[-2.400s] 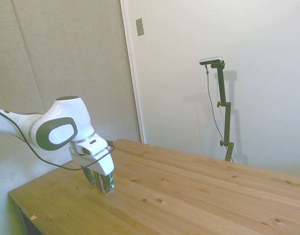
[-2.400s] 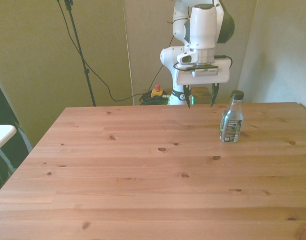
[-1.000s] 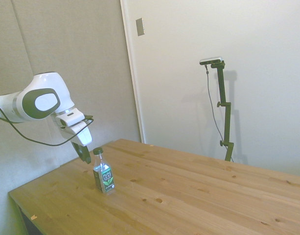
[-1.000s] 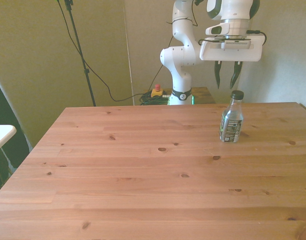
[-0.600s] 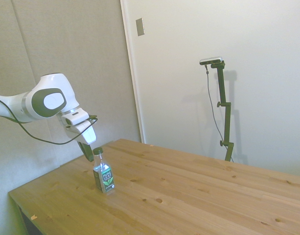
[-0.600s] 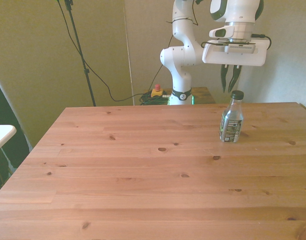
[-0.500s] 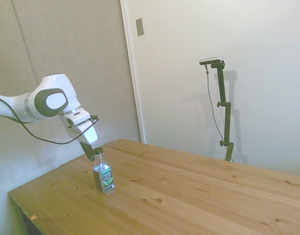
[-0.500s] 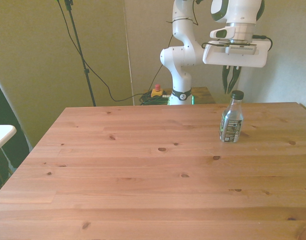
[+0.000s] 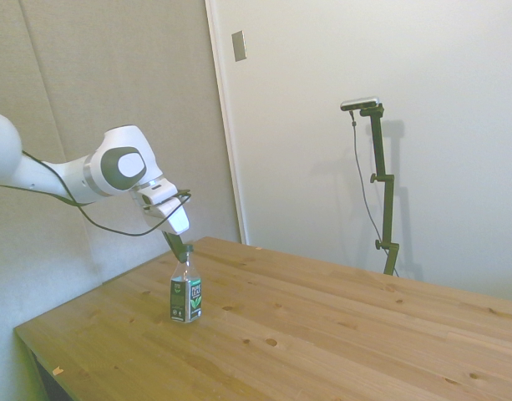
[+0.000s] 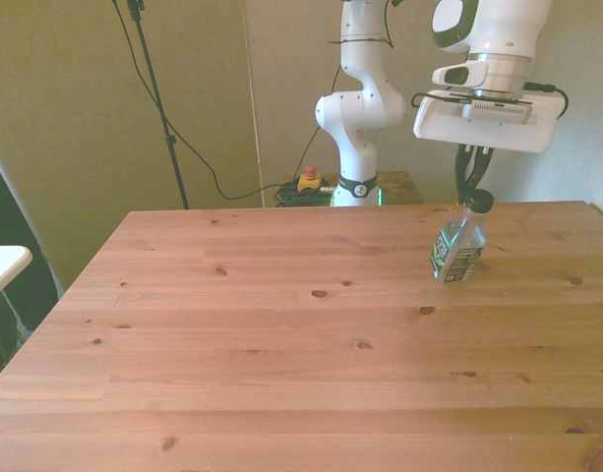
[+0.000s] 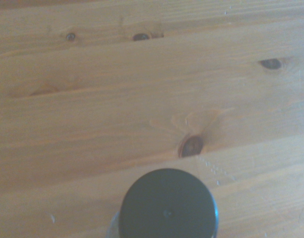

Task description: Knock down the bottle

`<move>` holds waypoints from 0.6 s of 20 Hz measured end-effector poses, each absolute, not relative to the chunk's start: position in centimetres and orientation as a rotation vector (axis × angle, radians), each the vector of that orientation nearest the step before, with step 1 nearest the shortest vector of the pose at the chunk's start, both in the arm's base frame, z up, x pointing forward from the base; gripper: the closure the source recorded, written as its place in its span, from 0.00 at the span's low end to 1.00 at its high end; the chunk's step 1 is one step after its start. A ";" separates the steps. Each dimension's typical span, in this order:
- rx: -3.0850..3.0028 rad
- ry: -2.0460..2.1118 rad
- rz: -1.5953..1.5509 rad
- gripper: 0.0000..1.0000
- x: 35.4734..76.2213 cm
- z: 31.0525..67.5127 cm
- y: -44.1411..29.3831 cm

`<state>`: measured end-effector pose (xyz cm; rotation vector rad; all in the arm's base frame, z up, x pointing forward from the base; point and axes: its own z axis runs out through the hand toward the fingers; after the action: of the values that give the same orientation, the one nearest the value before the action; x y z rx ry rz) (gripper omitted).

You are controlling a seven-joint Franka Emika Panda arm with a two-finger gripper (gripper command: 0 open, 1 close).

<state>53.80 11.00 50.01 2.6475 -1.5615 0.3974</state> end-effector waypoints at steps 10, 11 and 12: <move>2.645 -1.571 0.406 1.00 58.5 47.9 13.1; 2.647 -1.570 0.404 1.00 58.6 47.6 13.4; 2.650 -1.568 0.407 1.00 58.7 47.5 13.7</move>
<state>58.69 13.67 47.47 2.6505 -1.5683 0.4066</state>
